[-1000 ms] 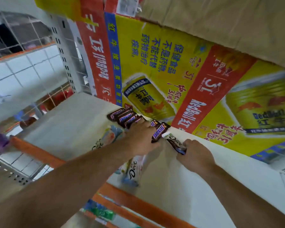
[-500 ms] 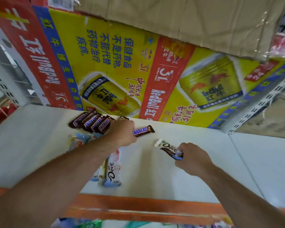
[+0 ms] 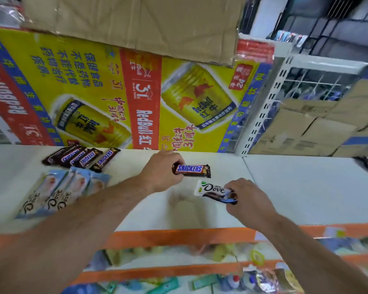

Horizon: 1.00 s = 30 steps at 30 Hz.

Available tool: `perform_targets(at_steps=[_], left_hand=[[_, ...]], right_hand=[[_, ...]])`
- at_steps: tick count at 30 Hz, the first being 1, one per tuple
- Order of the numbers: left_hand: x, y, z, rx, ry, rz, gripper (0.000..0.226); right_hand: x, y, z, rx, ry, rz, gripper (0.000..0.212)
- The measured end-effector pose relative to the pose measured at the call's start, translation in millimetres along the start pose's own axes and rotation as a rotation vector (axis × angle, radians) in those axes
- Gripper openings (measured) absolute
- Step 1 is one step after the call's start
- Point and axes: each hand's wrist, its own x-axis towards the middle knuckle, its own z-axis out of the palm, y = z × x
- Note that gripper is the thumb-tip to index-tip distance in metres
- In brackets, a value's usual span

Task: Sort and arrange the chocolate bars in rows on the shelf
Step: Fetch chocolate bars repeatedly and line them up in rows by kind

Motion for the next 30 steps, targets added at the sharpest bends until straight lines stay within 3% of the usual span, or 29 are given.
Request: perform_targets(at_steps=[9,16,23,30], left_hand=[[14.4,167.1,95.5,-0.042,-0.010,0.045,0.023],[54.1,284.6,168.3,-0.116,-0.058,0.142,0.023],[117.4,350.5,238.4,-0.154,-0.116,0.252,0.020],[212.7,388.8,314.1,-0.218,-0.153,0.299,0.021]], right_hand=[[-98.9,151.6,-51.3,0.001,0.039,-0.007,0.036],[-159.5,258.7,-93.0,-0.018,0.066,0.112,0.039],[-182.1,347.8,-111.6,-0.041,0.104,0.268,0.045],[-150.1,442.8,-123.3,-0.103,0.093,0.346,0.044]])
